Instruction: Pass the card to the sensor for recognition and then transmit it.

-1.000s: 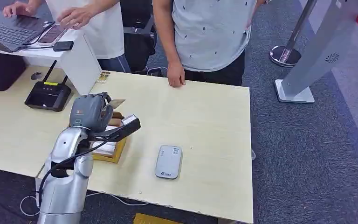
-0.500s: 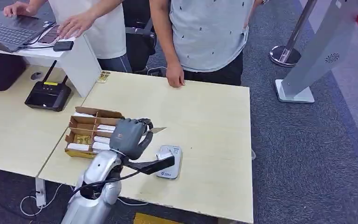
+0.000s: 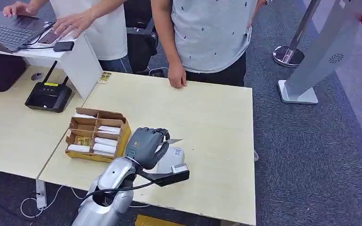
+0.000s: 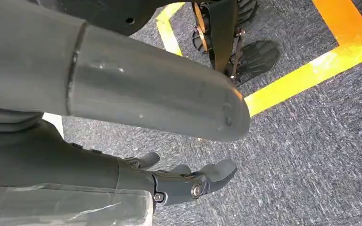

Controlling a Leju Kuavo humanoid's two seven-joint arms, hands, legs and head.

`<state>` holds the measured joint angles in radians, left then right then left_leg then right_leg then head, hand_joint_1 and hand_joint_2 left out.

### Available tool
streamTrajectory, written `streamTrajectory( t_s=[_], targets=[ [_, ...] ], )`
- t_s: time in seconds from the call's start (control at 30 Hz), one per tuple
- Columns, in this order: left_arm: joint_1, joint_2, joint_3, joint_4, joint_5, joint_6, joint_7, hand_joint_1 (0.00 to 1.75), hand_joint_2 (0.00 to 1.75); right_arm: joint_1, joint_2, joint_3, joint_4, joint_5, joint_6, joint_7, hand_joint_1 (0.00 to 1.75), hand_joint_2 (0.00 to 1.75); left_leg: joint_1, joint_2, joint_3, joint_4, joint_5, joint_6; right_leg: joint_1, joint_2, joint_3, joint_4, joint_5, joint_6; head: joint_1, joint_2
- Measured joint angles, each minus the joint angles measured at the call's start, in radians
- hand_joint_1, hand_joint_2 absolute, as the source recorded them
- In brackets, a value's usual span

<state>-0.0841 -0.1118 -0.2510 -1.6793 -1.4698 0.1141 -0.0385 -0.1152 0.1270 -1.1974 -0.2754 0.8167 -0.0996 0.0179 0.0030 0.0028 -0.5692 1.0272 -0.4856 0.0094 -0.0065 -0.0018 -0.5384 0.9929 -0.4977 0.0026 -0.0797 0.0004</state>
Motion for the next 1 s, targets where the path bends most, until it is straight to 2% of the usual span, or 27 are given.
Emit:
streamTrajectory(
  t_s=[0.13, 0.43, 0.53, 0.67, 0.83, 0.93, 1.0],
  targets=[
    [0.000, -0.006, -0.012, 0.009, 0.021, -0.001, -0.013, 1.75, 1.75, 0.000, 0.000, 0.003, 0.000, 0.009, 0.002, -0.002, 0.00, 0.00, 0.000, 0.000, 0.000, 0.000, 0.000, 0.000, 0.000, 0.000, 0.000, 0.000, 0.000, 0.000, 0.000, 0.000],
    [0.000, -0.033, -0.098, 0.083, 0.040, 0.005, -0.012, 1.75, 1.75, 0.000, 0.000, 0.021, 0.000, 0.030, 0.002, 0.002, 0.00, 0.00, -0.001, 0.000, 0.000, 0.000, 0.000, 0.000, 0.000, 0.000, 0.000, 0.000, 0.000, 0.000, 0.000, 0.000],
    [0.010, -0.030, -0.106, 0.092, -0.026, 0.040, 0.078, 1.75, 1.75, 0.000, 0.000, 0.021, 0.000, 0.025, -0.004, 0.003, 0.00, 0.00, 0.000, 0.000, 0.000, 0.000, 0.000, 0.000, 0.000, 0.000, 0.000, 0.000, 0.000, 0.000, 0.000, 0.000],
    [0.034, -0.018, -0.093, 0.087, -0.052, 0.003, 0.063, 1.75, 1.75, 0.001, 0.000, 0.021, 0.000, 0.023, -0.004, 0.003, 0.00, 0.00, 0.000, 0.000, 0.000, 0.000, 0.000, 0.000, 0.000, 0.000, 0.000, 0.000, 0.000, 0.000, 0.000, 0.000],
    [0.047, -0.018, -0.093, 0.106, -0.076, 0.011, 0.047, 1.75, 1.75, 0.001, -0.002, 0.021, 0.000, 0.029, 0.000, -0.003, 0.00, 0.00, 0.000, 0.000, 0.000, 0.000, 0.000, 0.000, 0.000, 0.000, 0.000, 0.000, 0.000, 0.000, 0.000, 0.000],
    [0.050, -0.017, -0.093, 0.121, -0.093, 0.031, 0.085, 1.75, 1.75, 0.001, -0.002, 0.021, 0.000, 0.029, -0.003, -0.002, 0.00, 0.00, 0.000, 0.000, -0.001, 0.000, 0.000, 0.000, 0.000, 0.000, 0.000, 0.000, 0.000, 0.000, 0.000, 0.000],
    [0.051, -0.007, -0.093, 0.119, -0.095, 0.039, 0.142, 1.75, 1.75, 0.001, -0.002, 0.020, 0.000, 0.029, -0.006, 0.002, 0.00, 0.00, 0.000, 0.000, -0.001, 0.000, 0.000, 0.000, 0.000, 0.000, 0.000, 0.000, 0.000, 0.000, 0.000, 0.000]
  ],
)
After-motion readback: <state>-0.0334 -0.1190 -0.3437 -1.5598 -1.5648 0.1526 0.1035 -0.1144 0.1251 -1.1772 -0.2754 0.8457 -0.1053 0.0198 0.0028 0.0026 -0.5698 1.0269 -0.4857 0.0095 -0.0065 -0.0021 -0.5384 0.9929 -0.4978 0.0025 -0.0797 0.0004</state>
